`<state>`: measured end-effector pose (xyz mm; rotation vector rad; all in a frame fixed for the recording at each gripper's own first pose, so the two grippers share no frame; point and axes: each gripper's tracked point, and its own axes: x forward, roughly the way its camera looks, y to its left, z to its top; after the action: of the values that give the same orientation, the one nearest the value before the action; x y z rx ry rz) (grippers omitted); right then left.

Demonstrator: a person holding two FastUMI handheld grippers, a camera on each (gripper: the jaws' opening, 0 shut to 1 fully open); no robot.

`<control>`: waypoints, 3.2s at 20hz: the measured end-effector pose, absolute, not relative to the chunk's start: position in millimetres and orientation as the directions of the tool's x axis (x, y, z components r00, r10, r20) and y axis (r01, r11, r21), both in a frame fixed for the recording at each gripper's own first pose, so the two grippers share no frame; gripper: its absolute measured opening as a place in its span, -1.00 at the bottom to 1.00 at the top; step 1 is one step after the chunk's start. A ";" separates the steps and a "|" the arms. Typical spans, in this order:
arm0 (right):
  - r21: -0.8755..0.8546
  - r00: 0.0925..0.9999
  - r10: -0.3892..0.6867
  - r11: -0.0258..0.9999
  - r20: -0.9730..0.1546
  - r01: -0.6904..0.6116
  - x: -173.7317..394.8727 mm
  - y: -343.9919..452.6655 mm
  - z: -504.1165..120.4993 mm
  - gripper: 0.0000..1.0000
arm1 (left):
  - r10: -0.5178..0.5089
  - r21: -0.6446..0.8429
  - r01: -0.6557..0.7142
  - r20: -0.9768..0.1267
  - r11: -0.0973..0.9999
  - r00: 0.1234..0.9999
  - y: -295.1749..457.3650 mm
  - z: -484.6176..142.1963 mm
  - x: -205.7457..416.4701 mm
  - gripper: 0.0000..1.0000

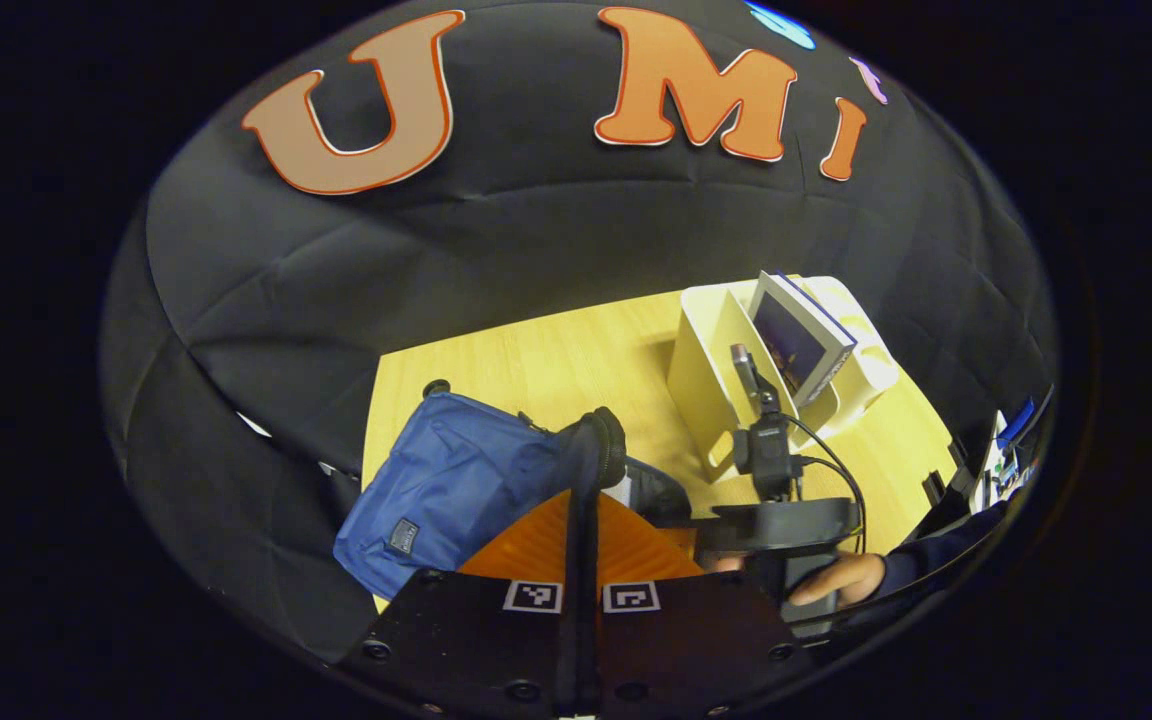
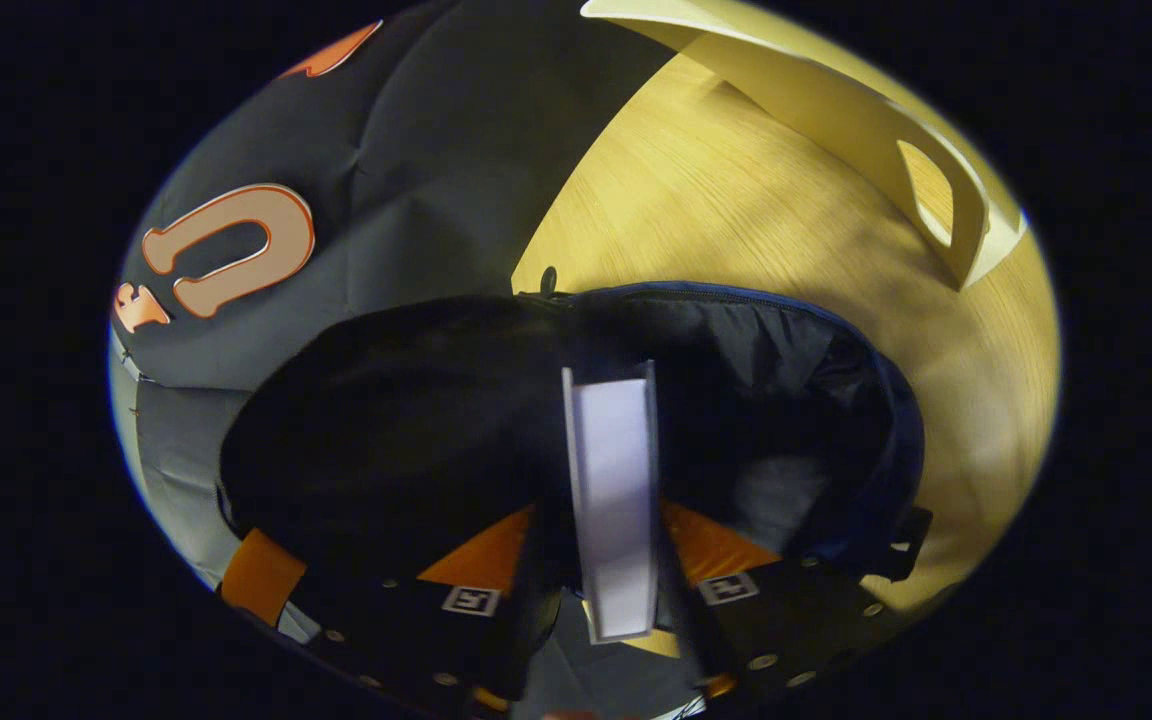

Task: Open the schoolbag, grab two books from the bookshelf and put them into the schoolbag.

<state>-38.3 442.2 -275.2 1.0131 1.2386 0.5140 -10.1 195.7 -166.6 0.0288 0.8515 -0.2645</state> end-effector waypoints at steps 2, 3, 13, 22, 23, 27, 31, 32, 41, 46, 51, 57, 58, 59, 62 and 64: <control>0.831 0.297 0.777 0.529 -0.556 0.173 -41.2 422.6 -270.5 0.70 | -0.217 -0.088 0.228 -0.742 0.970 0.634 196.9 -165.0 -8.9 -0.99; 0.826 0.298 0.771 0.539 -0.563 0.166 -41.9 417.2 -265.8 0.48 | -0.218 -0.095 0.222 -0.738 0.970 0.638 197.0 -163.9 -8.8 -0.99; 0.755 0.399 0.684 0.655 -0.611 0.034 -35.0 331.0 -208.0 0.91 | -0.230 -0.137 0.192 -0.734 0.972 0.639 194.4 -169.7 -9.6 -0.99; 0.353 0.598 0.336 0.931 -0.728 -0.093 6.1 189.2 -148.5 0.92 | -0.231 -0.143 0.188 -0.736 0.972 0.636 182.9 -175.2 -9.9 -0.98; 0.301 0.606 0.293 0.949 -0.739 -0.092 10.1 177.0 -146.5 0.92 | -0.229 -0.143 0.185 -0.735 0.972 0.638 183.3 -175.5 -9.8 -0.98; 0.167 0.618 0.196 0.980 -0.761 -0.105 30.2 146.4 -130.2 0.90 | -0.236 -0.160 0.177 -0.733 0.971 0.638 181.0 -177.6 -12.4 -0.98; 0.110 0.567 0.157 0.987 -0.808 -0.115 51.0 129.3 -129.0 0.91 | -0.239 -0.161 0.178 -0.727 0.971 0.644 181.7 -177.1 -12.9 -0.98; 0.100 0.562 0.149 0.988 -0.814 -0.117 58.3 127.1 -130.1 0.91 | -0.241 -0.165 0.177 -0.724 0.970 0.647 181.5 -177.4 -11.9 -0.99; 0.038 0.407 0.099 0.987 -0.908 -0.155 128.7 125.1 -171.4 0.83 | -0.256 -0.194 0.168 -0.721 0.967 0.643 183.6 -186.5 -12.6 -0.98; 0.008 0.303 0.062 0.984 -0.951 -0.178 142.4 130.1 -199.1 0.59 | -0.264 -0.219 0.150 -0.724 0.964 0.637 185.9 -192.3 -13.5 -0.98; 0.011 0.209 0.042 0.989 -0.977 -0.146 143.4 128.7 -209.8 0.04 | -0.264 -0.231 0.137 -0.723 0.963 0.638 188.4 -196.7 -14.1 -0.98; 0.032 0.185 0.050 0.994 -0.981 -0.102 144.3 120.4 -211.3 -0.42 | -0.275 -0.248 0.133 -0.723 0.960 0.634 186.4 -200.5 -17.5 -0.99; 0.047 0.184 0.065 0.994 -0.981 -0.102 143.5 121.2 -207.4 -0.46 | -0.277 -0.249 0.135 -0.722 0.959 0.635 186.3 -199.8 -16.4 -0.98; 0.062 0.187 0.080 0.993 -0.979 -0.102 141.8 122.5 -201.4 -0.47 | -0.278 -0.250 0.135 -0.722 0.959 0.634 185.0 -199.4 -16.9 -0.98; 0.092 0.209 0.110 0.991 -0.972 -0.094 138.3 119.5 -180.9 -0.49 | -0.282 -0.258 0.133 -0.721 0.957 0.633 182.1 -199.0 -17.2 -0.99; 0.107 0.231 0.126 0.990 -0.965 -0.090 134.2 113.5 -162.3 -0.50 | -0.281 -0.255 0.136 -0.719 0.957 0.635 182.8 -197.8 -17.2 -0.98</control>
<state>134.2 113.5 -162.3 0.0309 1.3297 0.1487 -17.2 182.8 -197.8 -0.1834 0.8508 -0.2398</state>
